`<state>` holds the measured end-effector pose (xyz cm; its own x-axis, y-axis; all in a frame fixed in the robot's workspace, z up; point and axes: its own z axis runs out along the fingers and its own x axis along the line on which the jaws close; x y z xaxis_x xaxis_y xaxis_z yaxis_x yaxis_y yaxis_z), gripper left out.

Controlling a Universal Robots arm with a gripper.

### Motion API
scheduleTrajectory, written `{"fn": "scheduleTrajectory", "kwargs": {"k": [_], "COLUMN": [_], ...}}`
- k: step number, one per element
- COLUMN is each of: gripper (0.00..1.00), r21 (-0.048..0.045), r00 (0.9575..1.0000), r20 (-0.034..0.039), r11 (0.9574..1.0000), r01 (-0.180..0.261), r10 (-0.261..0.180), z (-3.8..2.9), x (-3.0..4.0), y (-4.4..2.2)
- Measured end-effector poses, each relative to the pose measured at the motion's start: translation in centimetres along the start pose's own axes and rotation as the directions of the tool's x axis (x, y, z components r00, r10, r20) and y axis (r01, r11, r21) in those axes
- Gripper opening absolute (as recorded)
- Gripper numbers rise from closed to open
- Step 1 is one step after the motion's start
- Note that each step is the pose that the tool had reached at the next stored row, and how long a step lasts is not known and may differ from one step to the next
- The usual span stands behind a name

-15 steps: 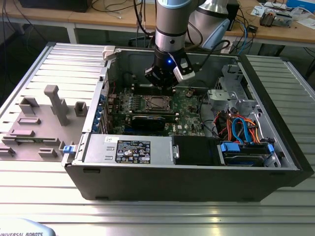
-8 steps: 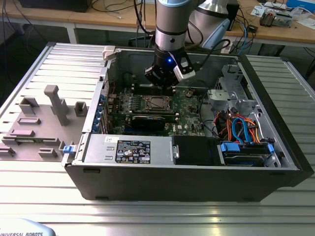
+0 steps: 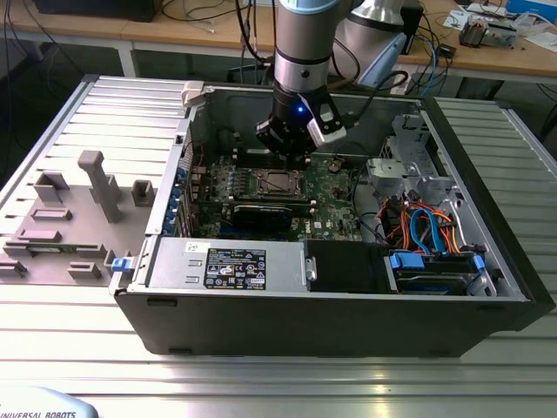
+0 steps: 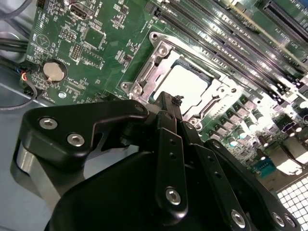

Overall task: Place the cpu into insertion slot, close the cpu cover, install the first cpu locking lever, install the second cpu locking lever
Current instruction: 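Install the second cpu locking lever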

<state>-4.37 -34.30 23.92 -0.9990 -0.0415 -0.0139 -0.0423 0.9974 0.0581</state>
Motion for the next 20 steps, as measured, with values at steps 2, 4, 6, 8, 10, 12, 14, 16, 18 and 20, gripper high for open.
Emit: {"fn": "scheduleTrajectory", "kwargs": {"k": [2,4,6,8,10,12,14,16,18,20], "gripper": [0.11,0.11,0.11,0.11,0.11,0.11,0.11,0.11,0.11,0.11], "r21": [-0.0001,-0.0002,-0.0001,-0.0001,0.0000,-0.0004,-0.0001,-0.0002,-0.0001,-0.0001], "r00": [1.0000,1.0000,1.0000,1.0000,1.0000,1.0000,1.0000,1.0000,1.0000,1.0000], "r20": [0.0001,0.0001,0.0001,0.0000,0.0000,0.0002,0.0000,0.0000,0.0000,0.0000], "r11": [1.0000,1.0000,1.0000,1.0000,1.0000,1.0000,1.0000,1.0000,1.0000,1.0000], "r01": [0.000,0.000,0.000,0.000,0.000,0.000,0.000,0.000,0.000,0.000], "r10": [0.000,0.000,0.000,0.000,0.000,0.000,0.000,0.000,0.000,0.000], "z": [-0.01,-0.01,-0.01,-0.05,-0.15,-0.24,-0.25,-0.26,-0.28,-0.30], "x": [0.01,0.01,0.01,0.01,0.01,0.00,0.01,0.02,0.03,0.05], "y": [-0.18,-0.26,-0.27,-0.29,-0.28,-0.29,-0.40,-0.59,-0.90,-1.23]}}
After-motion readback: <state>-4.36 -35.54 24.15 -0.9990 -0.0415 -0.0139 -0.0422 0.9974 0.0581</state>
